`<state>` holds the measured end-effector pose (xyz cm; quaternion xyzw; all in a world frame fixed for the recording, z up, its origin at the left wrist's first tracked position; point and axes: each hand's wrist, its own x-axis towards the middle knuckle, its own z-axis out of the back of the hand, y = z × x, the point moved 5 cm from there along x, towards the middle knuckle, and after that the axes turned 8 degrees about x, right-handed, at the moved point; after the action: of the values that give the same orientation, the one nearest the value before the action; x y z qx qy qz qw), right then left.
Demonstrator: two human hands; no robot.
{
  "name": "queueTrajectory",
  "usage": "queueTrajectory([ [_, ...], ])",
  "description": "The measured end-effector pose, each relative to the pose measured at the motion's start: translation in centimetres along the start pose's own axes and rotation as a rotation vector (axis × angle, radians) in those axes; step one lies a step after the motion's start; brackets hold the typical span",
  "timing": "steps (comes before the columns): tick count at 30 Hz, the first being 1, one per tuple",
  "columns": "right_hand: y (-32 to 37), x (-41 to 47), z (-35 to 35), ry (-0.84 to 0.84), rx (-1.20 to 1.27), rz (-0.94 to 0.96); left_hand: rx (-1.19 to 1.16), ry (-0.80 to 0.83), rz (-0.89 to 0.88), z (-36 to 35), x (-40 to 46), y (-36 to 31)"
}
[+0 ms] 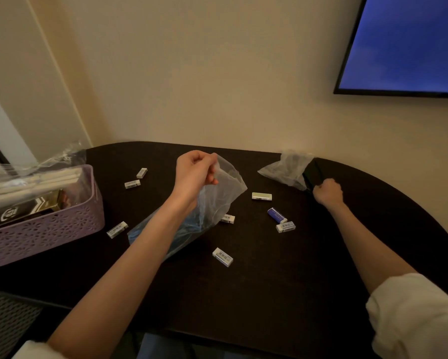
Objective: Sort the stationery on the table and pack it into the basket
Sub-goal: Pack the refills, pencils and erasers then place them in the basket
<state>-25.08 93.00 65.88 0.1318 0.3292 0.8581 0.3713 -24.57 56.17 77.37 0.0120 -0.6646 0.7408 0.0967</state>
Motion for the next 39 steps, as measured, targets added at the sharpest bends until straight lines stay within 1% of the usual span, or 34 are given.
queueTrajectory([
  [2,0.4,0.4,-0.4,0.044,-0.087,0.036,-0.004,0.000,-0.004,0.0,0.0,0.0],
  [6,1.8,0.6,-1.2,0.145,-0.158,0.105,-0.012,-0.003,-0.009,0.3,0.3,0.0],
  [11,3.5,0.2,-2.2,0.192,-0.231,0.171,0.004,-0.008,-0.024,0.7,0.7,-0.1],
  [14,4.4,-0.6,-3.0,0.297,-0.237,0.161,0.008,-0.009,-0.024,1.0,0.9,0.1],
  [17,5.2,-1.5,-3.6,0.375,-0.336,0.182,0.016,-0.010,-0.019,1.2,0.9,0.4],
  [20,5.6,-2.4,-4.0,0.398,-0.459,0.175,0.018,-0.015,-0.012,1.5,0.8,0.6],
  [23,5.8,-3.2,-4.2,0.423,-0.531,0.155,0.013,-0.013,-0.007,1.5,0.7,0.6],
  [28,6.1,-3.9,-4.1,0.514,-0.554,0.164,0.011,-0.004,-0.003,1.4,0.6,0.7],
  [32,6.2,-4.3,-3.4,0.510,-0.546,0.161,0.009,-0.012,0.007,1.5,0.7,0.8],
  [35,6.8,-4.9,-2.2,0.524,-0.498,0.133,0.013,-0.017,0.014,1.5,0.7,0.9],
  [39,7.3,-5.7,-0.6,0.626,-0.466,0.050,0.006,-0.016,0.013,1.5,0.7,1.1],
])
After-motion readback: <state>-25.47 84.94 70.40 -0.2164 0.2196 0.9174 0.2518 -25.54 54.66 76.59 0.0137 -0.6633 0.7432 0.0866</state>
